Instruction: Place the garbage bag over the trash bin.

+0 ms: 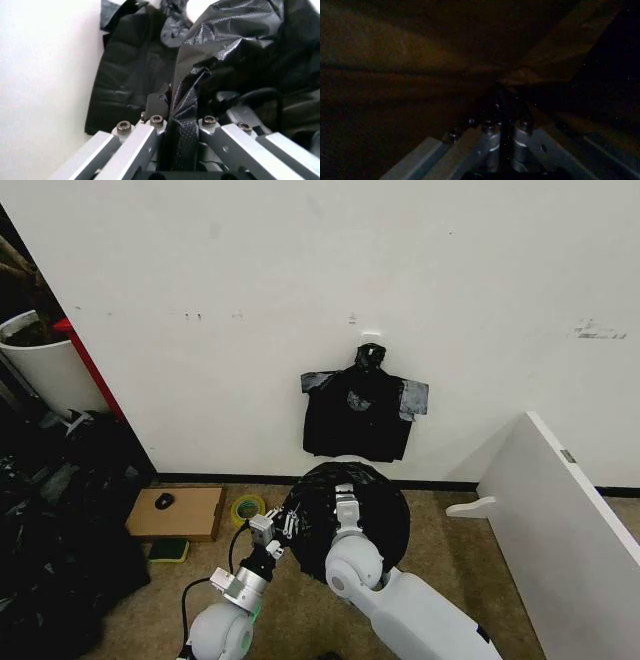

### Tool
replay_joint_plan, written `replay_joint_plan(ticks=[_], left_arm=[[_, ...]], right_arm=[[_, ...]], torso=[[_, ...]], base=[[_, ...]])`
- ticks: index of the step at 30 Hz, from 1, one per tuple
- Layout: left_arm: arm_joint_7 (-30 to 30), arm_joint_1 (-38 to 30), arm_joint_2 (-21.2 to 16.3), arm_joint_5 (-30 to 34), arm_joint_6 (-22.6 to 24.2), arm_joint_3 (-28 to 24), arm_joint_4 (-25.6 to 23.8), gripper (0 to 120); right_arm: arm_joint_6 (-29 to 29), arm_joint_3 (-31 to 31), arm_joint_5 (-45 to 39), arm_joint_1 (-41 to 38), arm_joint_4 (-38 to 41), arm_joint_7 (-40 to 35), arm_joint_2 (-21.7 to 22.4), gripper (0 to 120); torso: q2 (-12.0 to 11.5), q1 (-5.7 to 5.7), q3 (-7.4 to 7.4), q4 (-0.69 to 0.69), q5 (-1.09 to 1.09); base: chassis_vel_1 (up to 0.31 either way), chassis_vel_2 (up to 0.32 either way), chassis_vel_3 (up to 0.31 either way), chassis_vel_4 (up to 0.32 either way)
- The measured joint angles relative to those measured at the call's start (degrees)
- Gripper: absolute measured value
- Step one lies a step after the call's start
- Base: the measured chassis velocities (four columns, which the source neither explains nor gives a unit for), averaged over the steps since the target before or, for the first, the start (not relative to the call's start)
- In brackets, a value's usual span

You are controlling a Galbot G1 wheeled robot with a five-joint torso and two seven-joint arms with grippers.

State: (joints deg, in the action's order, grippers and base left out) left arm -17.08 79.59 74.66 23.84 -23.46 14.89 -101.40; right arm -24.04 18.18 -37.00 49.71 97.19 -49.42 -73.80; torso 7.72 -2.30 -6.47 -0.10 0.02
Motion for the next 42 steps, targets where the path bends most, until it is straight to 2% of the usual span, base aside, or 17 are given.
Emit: replay_joint_plan(ticks=[7, 13, 20, 21, 23, 26, 27, 30, 31, 32, 36, 42], left_arm=[[-0.39, -0.17, -0.25, 0.27, -0.71, 0.96, -0.1, 3], [0.49, -0.87, -0.32, 0.93, -0.67, 1.57, 0.98, 3], [1.7, -1.97, -0.32, 1.67, 0.71, 1.72, 1.84, 2], [1.7, -1.97, -0.32, 1.67, 0.71, 1.72, 1.84, 2], [1.87, -2.26, -0.4, 2.21, 1.32, 1.74, 1.88, 2], [1.99, -2.38, -0.62, 3.65, 2.3, 2.02, 1.51, 2], [1.99, -2.38, -0.62, 3.65, 2.3, 2.02, 1.51, 2], [0.98, -2.2, -1.19, 6.08, 2.9, 2.54, 0.84, 2], [0.69, -2.19, -1.31, 6.39, 2.94, 2.61, 0.84, 2], [-1.27, -2.35, -1.97, 8.41, 3.04, 2.91, 1.19, 2], [-6.3, -4.13, -3.36, 14.41, 3.06, 3.36, 4.46, 2], [-17.07, -8.7, -4.52, 26.04, 3.73, 3.93, 13.3, 2]], right_arm=[[0.91, -0.64, 1.91, 1.61, 0.84, 1.26, 1.23, 0], [6.2, -0.94, 6.28, 6.16, 8.56, 8.32, 5.74, 0], [19.52, -3.84, 16.16, 15.05, 16.62, 24.3, 12.38, 0], [19.52, -3.84, 16.16, 15.05, 16.62, 24.3, 12.38, 0], [23.91, -4.95, 19.78, 17.65, 18.08, 28.79, 14.1, 0], [33.08, -8.61, 29.12, 20.63, 18.41, 37.11, 16.04, 0], [33.08, -8.61, 29.12, 20.63, 18.41, 37.11, 16.04, 0], [37.66, -11.71, 39.53, 21.16, 18.47, 40.59, 17.16, 14], [37.79, -11.85, 39.94, 21.21, 18.6, 40.77, 17.26, 14], [38.17, -12.35, 41.35, 21.65, 20.37, 41.44, 18.12, 20], [38.52, -12.58, 39.4, 23.4, 24.6, 40.98, 19.01, 34], [43.82, -14.77, 33.98, 26.57, 32.67, 40.76, 18.56, 57]], torso=[[0.0, 0.0, 0.0, 0.01, 0.01], [0.0, 0.01, 0.0, 0.0, 0.02], [0.0, 0.01, 0.0, 0.0, 0.01], [0.0, 0.01, 0.0, 0.0, 0.01], [0.0, 0.01, 0.01, -0.01, 0.02], [0.0, 0.01, 0.01, -0.01, 0.01], [0.0, 0.01, 0.01, -0.01, 0.01], [0.0, 0.01, 0.0, 0.02, 0.02], [0.0, 0.01, 0.0, 0.02, 0.02], [0.0, 0.01, 0.0, 0.01, 0.01], [0.0, 0.01, 0.01, 0.0, 0.0], [0.0, 0.0, 0.0, 0.0, -0.01]], base=[[0.0, 0.0, 0.0, 0.0], [0.0, 0.0, 0.0, 0.0], [0.0, 0.0, 0.0, 0.0], [0.0, 0.0, 0.0, 0.0], [0.0, 0.0, 0.0, 0.0], [0.0, 0.0, 0.0, 0.0], [0.0, 0.0, 0.0, 0.0], [0.0, 0.0, 0.0, 0.0], [0.0, 0.0, 0.0, 0.0], [0.0, 0.0, 0.0, 0.0], [0.0, 0.0, 0.0, 0.0], [0.0, 0.0, 0.0, 0.0]])
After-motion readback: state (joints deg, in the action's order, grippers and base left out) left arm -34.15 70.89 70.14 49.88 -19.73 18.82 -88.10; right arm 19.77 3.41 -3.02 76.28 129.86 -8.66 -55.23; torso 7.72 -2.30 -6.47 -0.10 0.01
